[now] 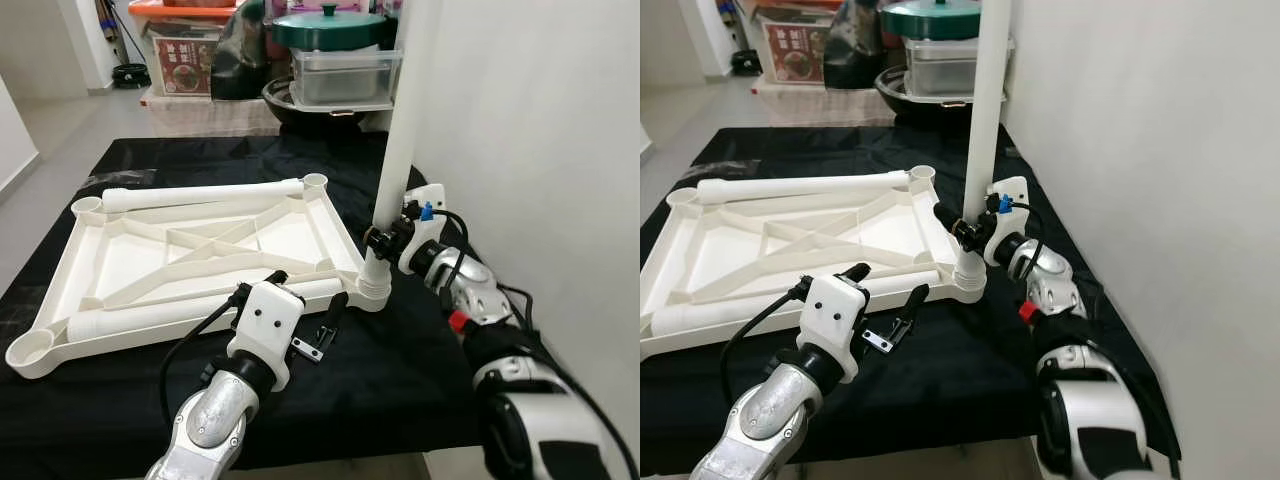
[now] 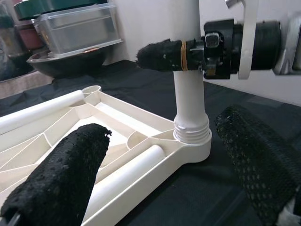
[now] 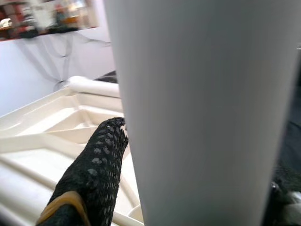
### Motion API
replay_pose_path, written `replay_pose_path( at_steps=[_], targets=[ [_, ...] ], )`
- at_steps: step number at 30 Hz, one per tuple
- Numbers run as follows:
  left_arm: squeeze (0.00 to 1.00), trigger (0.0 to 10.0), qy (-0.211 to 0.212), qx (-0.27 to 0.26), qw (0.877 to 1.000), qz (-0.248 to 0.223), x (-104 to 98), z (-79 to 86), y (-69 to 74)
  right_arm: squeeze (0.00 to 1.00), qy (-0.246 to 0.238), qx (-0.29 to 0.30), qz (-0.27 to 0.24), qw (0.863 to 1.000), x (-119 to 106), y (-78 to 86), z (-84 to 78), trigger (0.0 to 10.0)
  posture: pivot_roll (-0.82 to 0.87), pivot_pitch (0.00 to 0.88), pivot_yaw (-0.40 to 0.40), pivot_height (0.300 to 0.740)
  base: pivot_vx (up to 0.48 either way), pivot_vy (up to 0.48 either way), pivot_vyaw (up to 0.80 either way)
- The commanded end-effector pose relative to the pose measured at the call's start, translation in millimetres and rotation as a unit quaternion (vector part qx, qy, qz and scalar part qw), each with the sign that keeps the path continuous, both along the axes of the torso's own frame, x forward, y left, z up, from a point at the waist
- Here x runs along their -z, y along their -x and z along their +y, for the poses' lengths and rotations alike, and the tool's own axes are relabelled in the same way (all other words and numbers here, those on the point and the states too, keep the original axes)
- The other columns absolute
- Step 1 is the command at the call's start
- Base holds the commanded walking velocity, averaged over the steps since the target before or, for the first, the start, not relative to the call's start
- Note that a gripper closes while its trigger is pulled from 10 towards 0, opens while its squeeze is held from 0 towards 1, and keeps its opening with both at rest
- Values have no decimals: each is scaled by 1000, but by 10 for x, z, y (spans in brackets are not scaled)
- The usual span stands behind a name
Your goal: Building children table
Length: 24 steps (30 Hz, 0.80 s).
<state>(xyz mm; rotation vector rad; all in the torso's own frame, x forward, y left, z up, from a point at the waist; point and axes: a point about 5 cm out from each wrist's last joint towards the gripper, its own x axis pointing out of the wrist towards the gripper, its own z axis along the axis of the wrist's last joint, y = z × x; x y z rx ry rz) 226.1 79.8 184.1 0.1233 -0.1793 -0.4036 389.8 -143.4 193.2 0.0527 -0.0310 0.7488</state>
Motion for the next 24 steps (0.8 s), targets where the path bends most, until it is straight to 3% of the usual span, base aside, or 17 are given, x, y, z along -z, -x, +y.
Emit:
replay_pose_path(
  at_steps=[1, 7, 8, 16, 18, 19, 20, 23, 24],
  targets=[
    [0, 10000, -7, -4, 1000, 4, 24, 26, -12, 0, 19, -54, 1, 998, -23, 5, 166, 10000, 136, 4, -53, 740, 0, 0, 0],
    [0, 10000, -7, -8, 1000, 3, 16, 43, -6, 0, 31, -53, -15, 998, -103, -39, 208, 10000, 144, 4, -54, 740, 0, 0, 0],
    [0, 10000, -7, -9, 1000, 2, 15, 44, -5, 0, 24, -43, -16, 999, -104, -49, 210, 0, 145, 5, -57, 740, 0, 0, 0],
    [0, 10000, -7, -10, 1000, 1, 14, 46, -8, 0, 17, 26, -23, 999, -62, -84, 143, 0, 140, 5, -56, 740, 0, 0, 0],
    [0, 10000, -6, -11, 1000, 1, 14, 46, -8, 0, 11, 123, 1, 992, 22, -121, 45, 0, 133, 7, -53, 740, 0, 0, 0],
    [0, 10000, -6, -11, 1000, 1, 14, 46, -8, 0, 11, 123, 1, 992, 22, -121, 45, 0, 133, 7, -53, 740, 0, 0, 0],
    [0, 10000, -7, -9, 1000, 1, 16, 42, -8, 0, 17, 216, 23, 976, 103, -137, -49, 0, 129, 9, -50, 740, 0, 0, 0],
    [0, 10000, -5, -7, 1000, 3, 26, 30, -11, 0, 24, 432, 60, 900, 263, -63, -280, 0, 115, 8, -49, 740, 0, 0, 0],
    [0, 10000, -5, -7, 1000, 3, 26, 30, -11, 0, 24, 432, 60, 900, 263, -63, -280, 0, 115, 8, -49, 740, 0, 0, 0]
  ],
)
